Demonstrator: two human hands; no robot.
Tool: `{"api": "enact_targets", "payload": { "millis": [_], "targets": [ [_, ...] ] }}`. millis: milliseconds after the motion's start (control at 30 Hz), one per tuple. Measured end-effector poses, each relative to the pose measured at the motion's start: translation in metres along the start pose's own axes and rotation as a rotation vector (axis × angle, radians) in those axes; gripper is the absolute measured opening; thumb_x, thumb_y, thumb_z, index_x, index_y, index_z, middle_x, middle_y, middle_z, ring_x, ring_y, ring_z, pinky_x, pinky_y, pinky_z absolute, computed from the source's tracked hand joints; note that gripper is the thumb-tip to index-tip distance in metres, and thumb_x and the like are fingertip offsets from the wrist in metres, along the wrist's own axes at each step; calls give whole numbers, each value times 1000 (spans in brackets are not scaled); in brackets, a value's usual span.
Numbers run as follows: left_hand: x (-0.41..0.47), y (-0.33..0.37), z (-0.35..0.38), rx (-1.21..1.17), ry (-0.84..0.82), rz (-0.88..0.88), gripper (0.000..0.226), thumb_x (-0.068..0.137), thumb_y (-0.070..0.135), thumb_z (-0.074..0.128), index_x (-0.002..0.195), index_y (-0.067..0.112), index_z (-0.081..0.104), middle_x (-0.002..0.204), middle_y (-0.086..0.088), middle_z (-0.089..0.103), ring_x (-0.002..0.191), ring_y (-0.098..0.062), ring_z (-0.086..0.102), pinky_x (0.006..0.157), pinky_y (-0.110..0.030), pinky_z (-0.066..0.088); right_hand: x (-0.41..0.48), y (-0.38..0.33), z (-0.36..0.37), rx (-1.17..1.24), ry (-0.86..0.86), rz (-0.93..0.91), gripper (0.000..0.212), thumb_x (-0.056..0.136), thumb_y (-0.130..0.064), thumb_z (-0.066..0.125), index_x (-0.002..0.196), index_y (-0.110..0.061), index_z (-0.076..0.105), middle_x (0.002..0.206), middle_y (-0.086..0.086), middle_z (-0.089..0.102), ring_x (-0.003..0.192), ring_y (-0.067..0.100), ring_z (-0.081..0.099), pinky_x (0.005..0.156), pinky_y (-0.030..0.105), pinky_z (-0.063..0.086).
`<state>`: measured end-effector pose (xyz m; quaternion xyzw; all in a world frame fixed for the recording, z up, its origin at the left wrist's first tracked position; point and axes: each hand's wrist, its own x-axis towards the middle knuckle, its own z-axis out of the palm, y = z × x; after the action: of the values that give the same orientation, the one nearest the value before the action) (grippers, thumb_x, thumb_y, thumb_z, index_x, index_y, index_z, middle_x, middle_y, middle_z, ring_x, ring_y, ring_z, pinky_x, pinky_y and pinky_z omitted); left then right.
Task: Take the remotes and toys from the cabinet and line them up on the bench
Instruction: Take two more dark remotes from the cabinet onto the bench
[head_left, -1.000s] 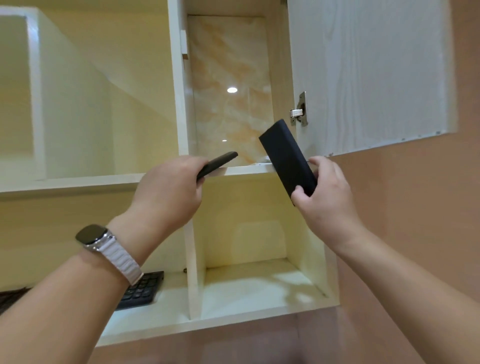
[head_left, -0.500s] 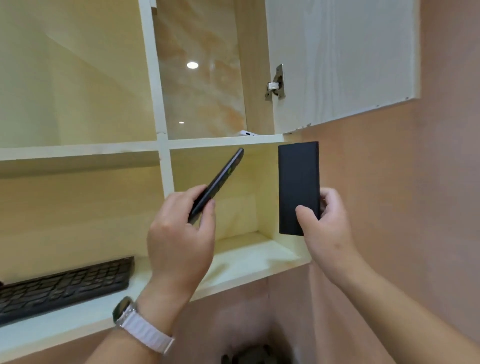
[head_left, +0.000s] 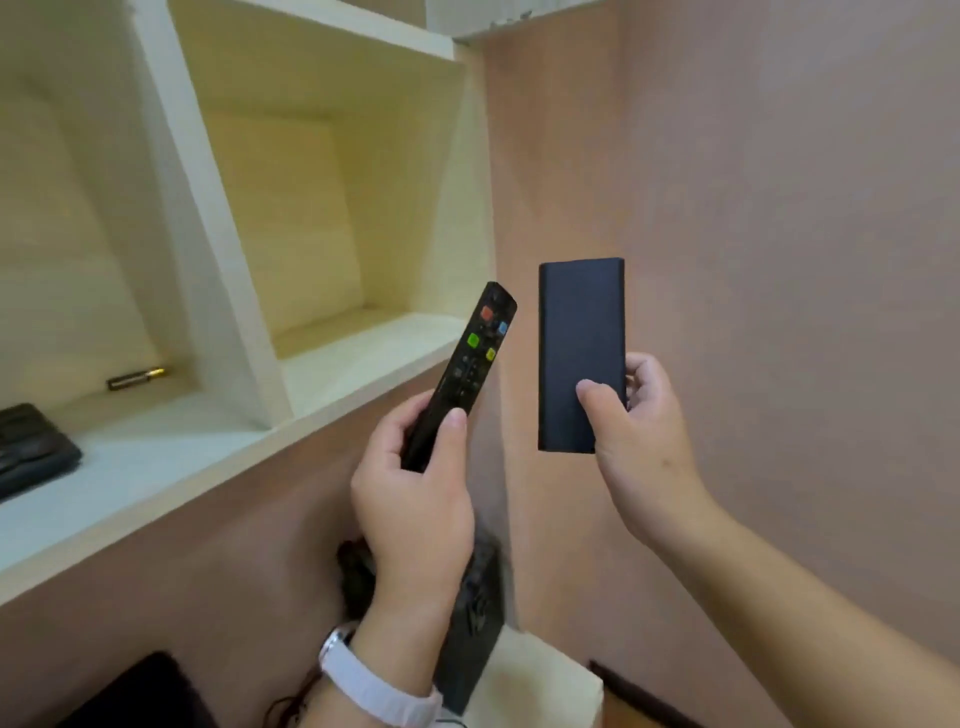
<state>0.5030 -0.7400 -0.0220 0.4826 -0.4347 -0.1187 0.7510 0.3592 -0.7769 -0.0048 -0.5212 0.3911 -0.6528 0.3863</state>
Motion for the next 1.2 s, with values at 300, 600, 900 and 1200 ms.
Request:
{"api": "enact_targets", "payload": {
  "millis": [300,600,900,1200],
  "targets": [
    [-107,-64,33,-245,-393,-652,19,88,18,69,106,20,70,93,5,75,90,-13,69,81,-33,54,-106,21,-97,-356,276,233,15,94,-16,58,107,-23,53,103,2,65,91,15,66,64,26,57],
    [-221,-24,45,-330,-726,-877,19,89,11,65,107,17,67,89,-2,75,77,-11,70,71,-29,50,-212,-4,-195,-410,553,341,11,94,-19,59,104,-20,55,101,6,68,92,22,66,66,32,57],
    [-367,72,19,-306,-1143,-902,20,90,11,60,109,18,63,82,-1,76,88,-18,71,78,-37,47,-387,-74,-282,-413,804,340,8,95,-14,58,99,-20,59,93,1,72,84,17,70,67,33,59],
    [-545,202,-25,-368,-1578,-772,23,91,2,54,108,14,63,83,-9,68,70,-12,63,61,-27,43,-614,-168,-354,-420,1104,349,10,96,-20,57,105,-22,57,99,0,71,82,11,70,63,27,59]
  ]
}}
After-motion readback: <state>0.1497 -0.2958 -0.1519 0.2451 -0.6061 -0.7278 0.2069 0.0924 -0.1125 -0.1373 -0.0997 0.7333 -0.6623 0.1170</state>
